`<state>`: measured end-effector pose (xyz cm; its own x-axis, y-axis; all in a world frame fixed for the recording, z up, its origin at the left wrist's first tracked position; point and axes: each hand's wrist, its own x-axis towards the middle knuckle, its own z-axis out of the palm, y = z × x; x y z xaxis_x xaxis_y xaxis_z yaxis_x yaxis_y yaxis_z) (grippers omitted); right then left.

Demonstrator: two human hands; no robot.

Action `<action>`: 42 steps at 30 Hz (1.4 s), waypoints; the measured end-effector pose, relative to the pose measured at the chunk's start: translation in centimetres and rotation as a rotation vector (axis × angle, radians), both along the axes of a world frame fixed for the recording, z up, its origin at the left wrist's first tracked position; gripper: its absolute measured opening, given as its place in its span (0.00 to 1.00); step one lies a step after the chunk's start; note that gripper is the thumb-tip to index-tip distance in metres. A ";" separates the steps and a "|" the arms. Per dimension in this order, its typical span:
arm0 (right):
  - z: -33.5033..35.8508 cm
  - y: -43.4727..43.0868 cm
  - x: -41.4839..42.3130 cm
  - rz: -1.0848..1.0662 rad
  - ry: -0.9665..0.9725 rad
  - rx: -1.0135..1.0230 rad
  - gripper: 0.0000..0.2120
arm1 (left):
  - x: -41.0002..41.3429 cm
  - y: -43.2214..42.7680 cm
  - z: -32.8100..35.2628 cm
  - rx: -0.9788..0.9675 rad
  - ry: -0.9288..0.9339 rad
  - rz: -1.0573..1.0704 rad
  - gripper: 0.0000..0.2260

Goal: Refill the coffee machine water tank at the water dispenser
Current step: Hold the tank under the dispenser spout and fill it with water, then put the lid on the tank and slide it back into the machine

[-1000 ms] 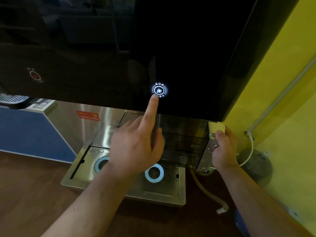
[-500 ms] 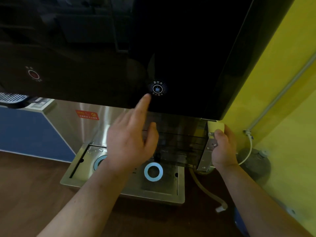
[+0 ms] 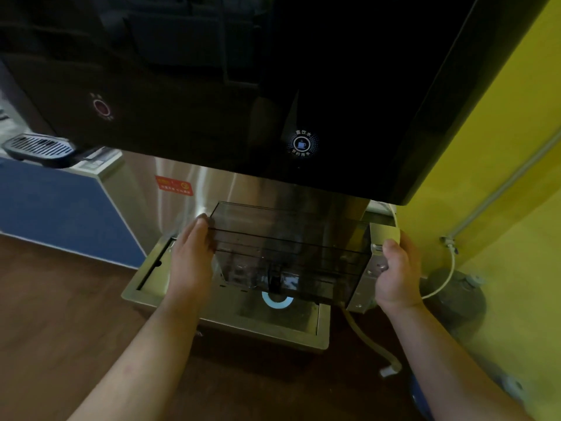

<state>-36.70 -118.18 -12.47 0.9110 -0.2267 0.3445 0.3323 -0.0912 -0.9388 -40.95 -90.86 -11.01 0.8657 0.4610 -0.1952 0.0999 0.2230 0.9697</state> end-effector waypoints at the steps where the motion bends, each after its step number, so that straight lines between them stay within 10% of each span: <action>1: 0.0 0.2 -0.2 0.016 -0.002 0.010 0.11 | -0.5 0.2 0.2 -0.013 -0.004 0.025 0.12; 42: -1.3 45.7 -0.2 0.459 0.208 0.046 0.13 | -9.5 41.8 0.1 -0.103 -0.104 0.577 0.15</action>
<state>-36.86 -72.48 -13.78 0.9687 0.2023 0.1437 0.1334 0.0634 -0.9890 -50.45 -49.01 -10.94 0.4976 0.8459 -0.1921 -0.1595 0.3069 0.9383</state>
